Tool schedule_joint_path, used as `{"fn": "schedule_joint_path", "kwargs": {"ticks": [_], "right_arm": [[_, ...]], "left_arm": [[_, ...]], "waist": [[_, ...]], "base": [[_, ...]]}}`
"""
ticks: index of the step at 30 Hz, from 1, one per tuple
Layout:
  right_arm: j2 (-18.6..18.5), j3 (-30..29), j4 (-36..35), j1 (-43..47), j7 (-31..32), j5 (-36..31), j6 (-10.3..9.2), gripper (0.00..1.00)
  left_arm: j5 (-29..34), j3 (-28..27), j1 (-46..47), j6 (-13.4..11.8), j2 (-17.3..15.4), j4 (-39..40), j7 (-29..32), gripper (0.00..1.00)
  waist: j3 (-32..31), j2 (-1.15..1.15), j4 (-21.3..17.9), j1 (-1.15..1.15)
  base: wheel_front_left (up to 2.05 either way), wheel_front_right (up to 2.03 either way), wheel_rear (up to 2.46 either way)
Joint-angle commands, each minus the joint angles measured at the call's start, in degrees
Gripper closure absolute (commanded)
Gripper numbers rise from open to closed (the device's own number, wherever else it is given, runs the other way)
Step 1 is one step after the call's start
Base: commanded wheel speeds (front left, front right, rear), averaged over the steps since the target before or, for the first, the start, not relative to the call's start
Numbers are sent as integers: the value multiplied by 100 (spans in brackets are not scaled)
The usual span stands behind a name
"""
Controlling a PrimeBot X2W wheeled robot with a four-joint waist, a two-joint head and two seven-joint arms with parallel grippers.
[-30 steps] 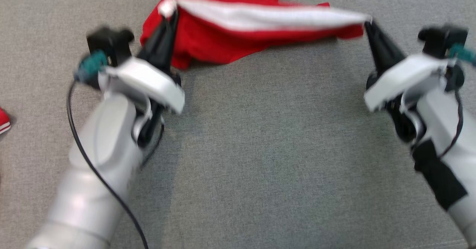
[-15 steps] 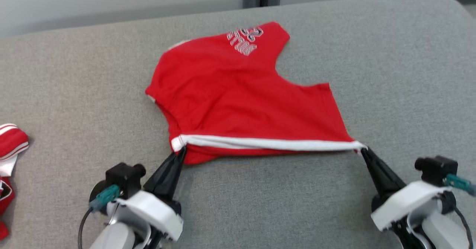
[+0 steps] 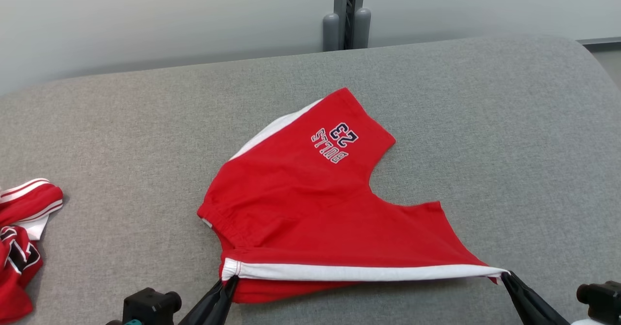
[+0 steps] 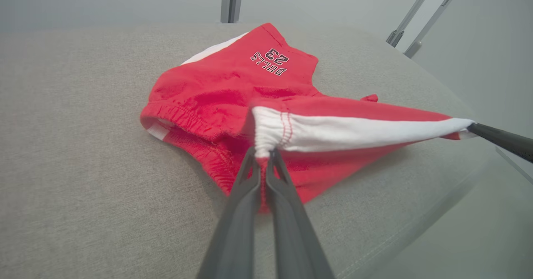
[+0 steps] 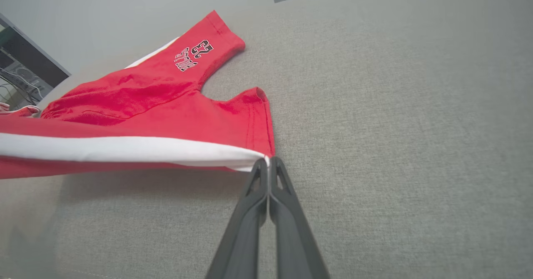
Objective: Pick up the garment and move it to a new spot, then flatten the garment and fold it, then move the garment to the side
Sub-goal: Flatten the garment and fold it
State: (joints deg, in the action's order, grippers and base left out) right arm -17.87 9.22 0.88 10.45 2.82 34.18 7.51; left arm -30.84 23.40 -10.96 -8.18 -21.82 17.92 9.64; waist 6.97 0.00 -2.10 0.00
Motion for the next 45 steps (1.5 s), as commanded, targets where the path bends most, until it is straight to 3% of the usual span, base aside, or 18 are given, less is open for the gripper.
{"fn": "schedule_joint_path", "kwargs": {"ticks": [1, 8, 15, 24, 31, 42, 43, 44, 45], "right_arm": [[90, -215, -277, 188, 244, -178, -4, 100], [463, -772, -1376, 394, 1089, -787, -4, 100], [165, -608, -1267, -872, 1000, -849, -4, 100], [-657, 445, 201, -3612, 647, -406, -4, 100], [-1059, 1892, 1945, -5554, 161, -14, -4, 100], [-880, 3088, 3780, -6754, -710, 473, -3, 100], [-863, 3145, 3887, -6805, -800, 535, -4, 79], [-834, 3220, 3975, -6834, -881, 582, -3, 30], [-817, 3272, 4062, -6863, -991, 618, -3, 0]], "left_arm": [[-4, -18, -84, -67, -68, 150, 82, 100], [8, -80, -78, -220, -146, 546, 282, 100], [-6, -139, 595, -82, -20, 373, 206, 100], [-102, -166, 1916, 313, 356, -473, -157, 100], [-205, 37, 2816, 726, 833, -1514, -570, 100], [-324, 290, 3319, 1076, 1263, -2499, -869, 100], [-321, 303, 3326, 1090, 1268, -2546, -888, 98], [-303, 304, 3331, 1089, 1260, -2603, -910, 62], [-287, 301, 3335, 1069, 1271, -2638, -938, 20]], "waist": [[-38, 0, 10, 0], [-9, 0, 22, 0], [397, 0, 217, 0], [1329, 0, 903, 0], [1847, 0, 1524, 0], [2095, 0, 1813, 0], [2100, 0, 1812, 0], [2097, 0, 1807, 0], [2089, 0, 1799, 0]], "base": [[0, 0, 0], [0, 0, 0], [0, 0, 0], [0, 0, 0], [0, 0, 0], [0, 0, 0], [0, 0, 0], [0, 0, 0], [0, 0, 0]]}}
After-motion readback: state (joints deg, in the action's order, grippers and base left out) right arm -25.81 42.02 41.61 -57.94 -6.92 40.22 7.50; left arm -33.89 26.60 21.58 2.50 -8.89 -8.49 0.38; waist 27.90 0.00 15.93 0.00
